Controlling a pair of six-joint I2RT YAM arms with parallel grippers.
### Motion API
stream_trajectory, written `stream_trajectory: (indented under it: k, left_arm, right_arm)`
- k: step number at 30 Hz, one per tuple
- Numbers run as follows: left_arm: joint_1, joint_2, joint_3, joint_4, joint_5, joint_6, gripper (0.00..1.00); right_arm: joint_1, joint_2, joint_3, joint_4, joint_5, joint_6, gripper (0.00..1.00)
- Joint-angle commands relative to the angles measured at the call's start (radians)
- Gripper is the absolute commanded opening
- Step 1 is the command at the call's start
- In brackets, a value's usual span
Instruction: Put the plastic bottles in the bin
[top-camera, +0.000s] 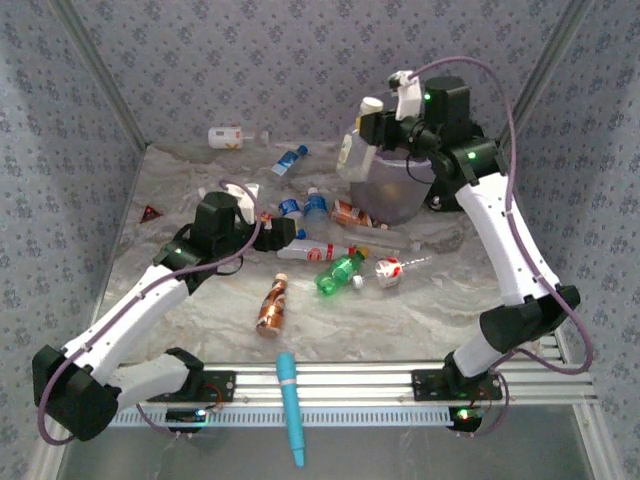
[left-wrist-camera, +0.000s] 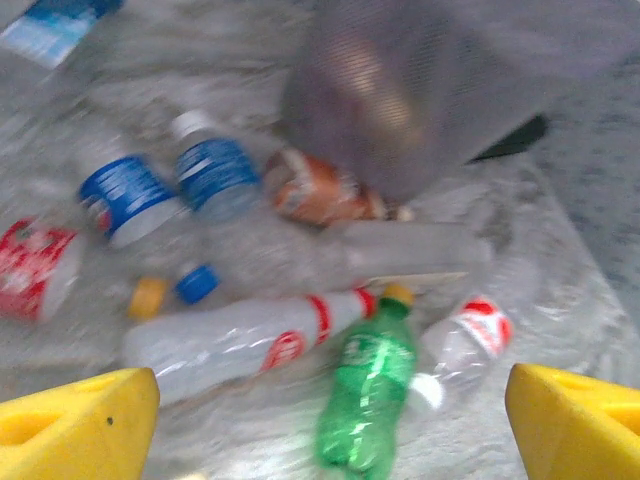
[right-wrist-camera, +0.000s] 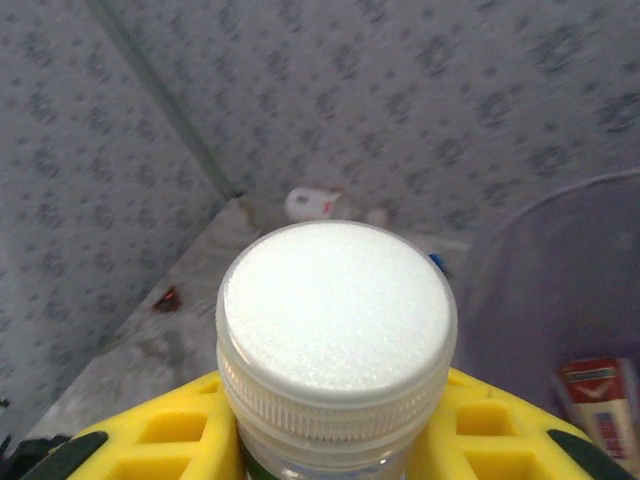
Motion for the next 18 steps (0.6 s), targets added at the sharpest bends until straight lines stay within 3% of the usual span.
stream_trajectory:
  k: [1, 8, 15, 18]
  left_arm:
    - [0.012, 0.022, -0.003, -0.156, -0.098, -0.067, 0.89]
    - [0.01, -0.055, -0.091, -0.186, -0.121, -0.125, 0.88]
    - [0.021, -0.093, -0.113, -0.226, -0.146, -0.128, 0.87]
    - [0.027, -0.078, -0.103, -0.225, -0.141, -0.125, 0.87]
  right_arm:
    - [-0.045, 0.052, 0.096, -0.077, 0.109, -0.036, 0.29]
    - [-0.108, 0.293, 0.36, -0.208, 0.183, -0.099, 0.29]
    - [-0.108, 0.626, 0.742, -0.473, 0.192, -0.177, 0.28]
    - [-0.101, 0.695, 0.778, -0.513, 0.208, -0.195, 0.29]
